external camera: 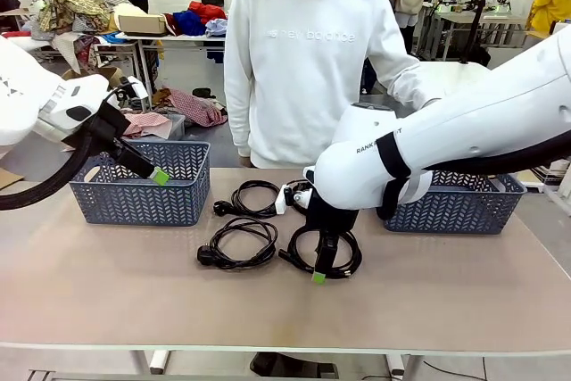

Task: Organize the cables according to human instructions.
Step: Pick up a bundle of cables and place it in the basket indicated by the human.

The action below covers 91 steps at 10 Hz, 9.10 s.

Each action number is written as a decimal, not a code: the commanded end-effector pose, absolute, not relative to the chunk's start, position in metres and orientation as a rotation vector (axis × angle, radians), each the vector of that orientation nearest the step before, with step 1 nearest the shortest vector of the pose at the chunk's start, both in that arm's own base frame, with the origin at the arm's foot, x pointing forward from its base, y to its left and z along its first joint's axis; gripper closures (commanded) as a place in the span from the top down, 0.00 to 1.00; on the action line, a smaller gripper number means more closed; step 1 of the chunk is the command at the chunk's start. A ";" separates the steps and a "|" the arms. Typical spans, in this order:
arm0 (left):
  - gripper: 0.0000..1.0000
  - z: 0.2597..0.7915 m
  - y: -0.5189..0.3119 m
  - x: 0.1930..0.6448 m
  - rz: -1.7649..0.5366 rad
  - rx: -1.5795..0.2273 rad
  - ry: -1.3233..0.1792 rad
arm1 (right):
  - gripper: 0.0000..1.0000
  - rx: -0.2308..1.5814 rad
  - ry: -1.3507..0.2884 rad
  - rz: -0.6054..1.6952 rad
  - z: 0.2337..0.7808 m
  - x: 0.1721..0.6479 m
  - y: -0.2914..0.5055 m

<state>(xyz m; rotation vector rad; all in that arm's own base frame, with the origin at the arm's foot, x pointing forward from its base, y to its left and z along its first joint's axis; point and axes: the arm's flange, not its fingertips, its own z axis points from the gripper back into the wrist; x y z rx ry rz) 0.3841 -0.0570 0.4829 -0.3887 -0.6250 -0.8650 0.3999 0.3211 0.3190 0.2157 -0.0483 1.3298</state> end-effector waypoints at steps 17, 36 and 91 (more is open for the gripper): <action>1.00 0.481 -0.055 0.386 -0.881 -0.410 -0.638 | 0.62 0.176 0.082 1.340 0.295 0.409 0.346; 1.00 0.481 -0.055 0.386 -0.881 -0.410 -0.638 | 0.00 0.135 0.083 1.259 0.433 0.395 0.314; 1.00 0.481 -0.055 0.386 -0.881 -0.410 -0.638 | 1.00 -0.078 -0.072 1.318 0.465 0.575 0.064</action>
